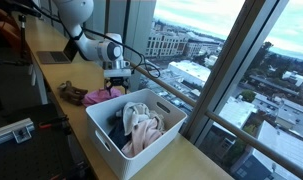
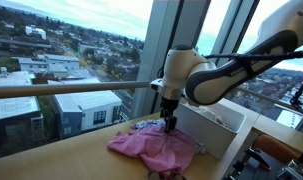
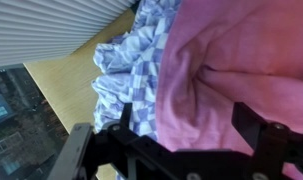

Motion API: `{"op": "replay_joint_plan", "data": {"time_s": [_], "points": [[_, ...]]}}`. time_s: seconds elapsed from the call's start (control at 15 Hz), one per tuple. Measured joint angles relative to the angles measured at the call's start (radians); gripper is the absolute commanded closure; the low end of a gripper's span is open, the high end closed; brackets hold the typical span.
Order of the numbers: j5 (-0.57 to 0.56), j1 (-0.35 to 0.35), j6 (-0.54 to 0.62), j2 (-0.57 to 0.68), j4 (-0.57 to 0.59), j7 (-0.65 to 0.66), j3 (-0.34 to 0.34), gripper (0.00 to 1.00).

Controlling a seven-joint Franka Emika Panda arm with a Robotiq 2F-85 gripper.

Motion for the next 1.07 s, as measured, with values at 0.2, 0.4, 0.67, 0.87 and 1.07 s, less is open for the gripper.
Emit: {"op": "replay_joint_plan", "data": {"time_s": [0.2, 0.4, 0.67, 0.87, 1.07], "points": [[-0.016, 0.001, 0.000, 0.051, 0.055, 0.007, -0.028, 0.00], [-0.014, -0.007, -0.002, 0.103, 0.087, 0.020, -0.043, 0.00], [0.010, -0.038, -0.004, 0.183, 0.122, 0.049, -0.046, 0.00], [0.020, -0.059, -0.023, 0.199, 0.140, 0.061, -0.048, 0.27], [0.032, -0.071, -0.024, 0.199, 0.142, 0.065, -0.048, 0.48]]}}
